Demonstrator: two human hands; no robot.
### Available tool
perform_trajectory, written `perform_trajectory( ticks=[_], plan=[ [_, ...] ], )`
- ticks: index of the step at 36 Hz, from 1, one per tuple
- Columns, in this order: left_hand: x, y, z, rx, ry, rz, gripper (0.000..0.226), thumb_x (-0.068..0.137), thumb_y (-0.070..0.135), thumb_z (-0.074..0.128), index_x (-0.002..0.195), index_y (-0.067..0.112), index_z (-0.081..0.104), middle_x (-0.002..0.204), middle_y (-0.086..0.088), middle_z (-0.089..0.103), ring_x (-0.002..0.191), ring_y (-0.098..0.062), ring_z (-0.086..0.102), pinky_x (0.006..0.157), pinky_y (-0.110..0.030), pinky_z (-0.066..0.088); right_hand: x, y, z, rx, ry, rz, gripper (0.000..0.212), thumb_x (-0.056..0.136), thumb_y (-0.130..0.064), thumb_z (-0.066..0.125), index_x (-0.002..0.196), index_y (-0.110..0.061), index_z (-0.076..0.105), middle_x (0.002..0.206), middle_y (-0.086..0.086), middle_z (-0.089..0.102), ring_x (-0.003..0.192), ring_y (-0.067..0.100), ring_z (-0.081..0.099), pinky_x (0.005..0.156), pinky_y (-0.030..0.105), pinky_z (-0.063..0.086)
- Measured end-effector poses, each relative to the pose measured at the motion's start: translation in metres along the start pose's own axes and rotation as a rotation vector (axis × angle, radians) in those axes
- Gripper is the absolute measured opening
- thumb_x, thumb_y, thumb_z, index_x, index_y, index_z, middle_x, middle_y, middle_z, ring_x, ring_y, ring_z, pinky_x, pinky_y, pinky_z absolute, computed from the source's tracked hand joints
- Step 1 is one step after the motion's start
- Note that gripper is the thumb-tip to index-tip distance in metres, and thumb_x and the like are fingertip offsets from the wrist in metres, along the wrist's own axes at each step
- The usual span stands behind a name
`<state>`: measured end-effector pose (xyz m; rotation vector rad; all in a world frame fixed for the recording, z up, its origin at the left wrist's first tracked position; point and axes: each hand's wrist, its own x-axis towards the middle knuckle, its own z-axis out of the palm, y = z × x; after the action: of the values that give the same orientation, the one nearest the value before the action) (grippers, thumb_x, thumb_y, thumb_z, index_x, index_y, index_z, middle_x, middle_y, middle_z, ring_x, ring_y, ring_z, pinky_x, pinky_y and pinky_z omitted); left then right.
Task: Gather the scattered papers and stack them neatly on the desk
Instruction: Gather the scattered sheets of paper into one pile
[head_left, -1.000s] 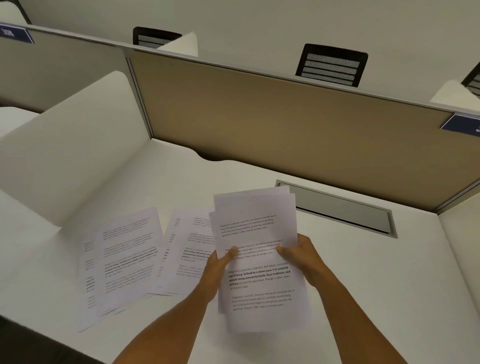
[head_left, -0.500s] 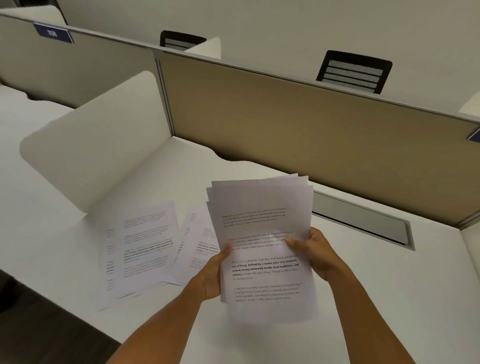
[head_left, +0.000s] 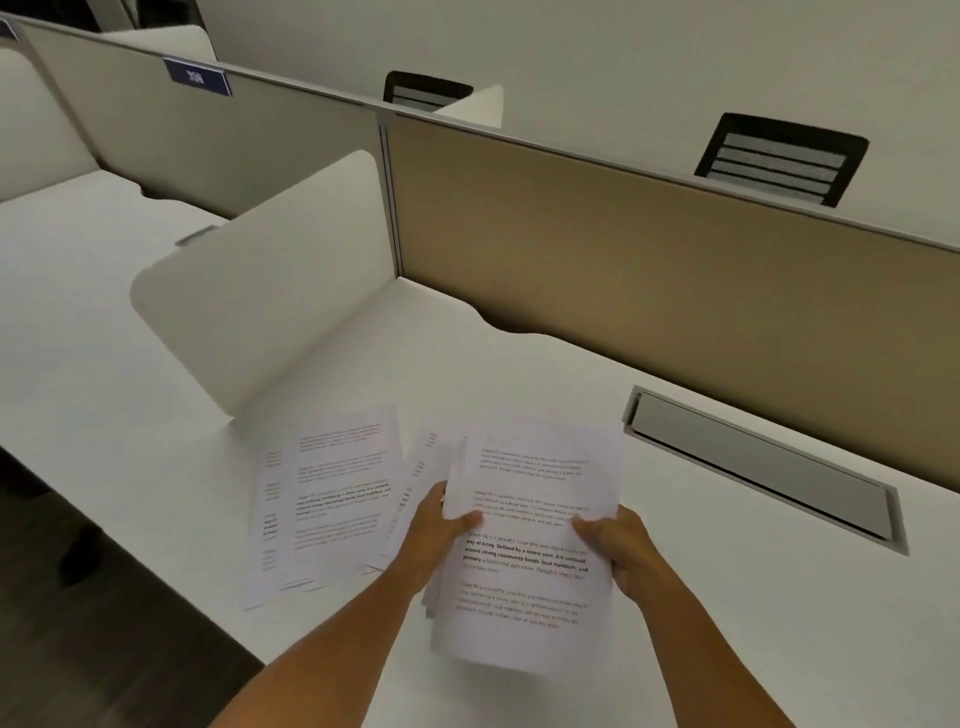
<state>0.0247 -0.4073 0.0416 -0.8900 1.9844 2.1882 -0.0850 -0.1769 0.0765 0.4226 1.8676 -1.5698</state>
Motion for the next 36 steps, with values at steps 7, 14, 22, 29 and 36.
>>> perform_trajectory(
  ticks=[7, 14, 22, 29, 36],
  plan=[
    [0.019, 0.003, -0.02, 0.255, 0.152, 0.063, 0.058, 0.084, 0.023, 0.075, 0.133, 0.022, 0.045, 0.122, 0.006, 0.059, 0.109, -0.017, 0.06, 0.089, -0.03, 0.053, 0.022, 0.014, 0.037, 0.09, 0.039, 0.055, 0.026, 0.085, 0.002, 0.073, 0.109, -0.007, 0.069, 0.093, 0.01, 0.075, 0.083, 0.031, 0.073, 0.052, 0.033, 0.06],
    [0.048, 0.002, -0.034, 0.338, 0.255, 0.027, 0.056, 0.085, 0.015, 0.073, 0.134, 0.013, 0.047, 0.124, -0.005, 0.061, 0.11, -0.023, 0.06, 0.091, -0.035, 0.053, 0.044, 0.019, 0.07, 0.067, 0.114, 0.058, 0.014, 0.083, -0.001, 0.074, 0.092, -0.011, 0.072, 0.098, 0.013, 0.075, 0.09, 0.033, 0.071, 0.088, 0.052, 0.059],
    [0.083, -0.008, -0.042, 0.528, 0.274, -0.026, 0.066, 0.085, 0.021, 0.073, 0.14, 0.012, 0.038, 0.138, -0.008, 0.047, 0.13, -0.03, 0.042, 0.106, -0.046, 0.043, 0.065, 0.015, 0.098, -0.022, 0.251, 0.087, 0.033, 0.081, -0.008, 0.075, 0.114, -0.006, 0.069, 0.109, 0.014, 0.072, 0.099, 0.033, 0.068, 0.091, 0.046, 0.058],
    [0.108, -0.018, -0.048, 0.765, 0.178, -0.152, 0.08, 0.082, 0.045, 0.071, 0.146, 0.014, 0.033, 0.158, -0.013, 0.023, 0.146, -0.036, 0.015, 0.116, -0.054, 0.028, 0.078, 0.011, 0.115, -0.329, 0.291, 0.261, 0.09, 0.077, -0.034, 0.081, 0.145, -0.008, 0.028, 0.146, 0.018, 0.033, 0.133, 0.038, 0.037, 0.11, 0.049, 0.04],
    [0.122, -0.018, -0.042, 0.806, 0.137, -0.294, 0.096, 0.077, 0.057, 0.07, 0.151, 0.02, 0.02, 0.161, -0.006, 0.007, 0.148, -0.035, 0.008, 0.112, -0.061, 0.025, 0.091, 0.01, 0.13, -0.438, 0.304, 0.332, 0.099, 0.072, -0.039, 0.082, 0.144, -0.013, 0.019, 0.147, 0.017, 0.024, 0.133, 0.037, 0.031, 0.108, 0.048, 0.037]
  ],
)
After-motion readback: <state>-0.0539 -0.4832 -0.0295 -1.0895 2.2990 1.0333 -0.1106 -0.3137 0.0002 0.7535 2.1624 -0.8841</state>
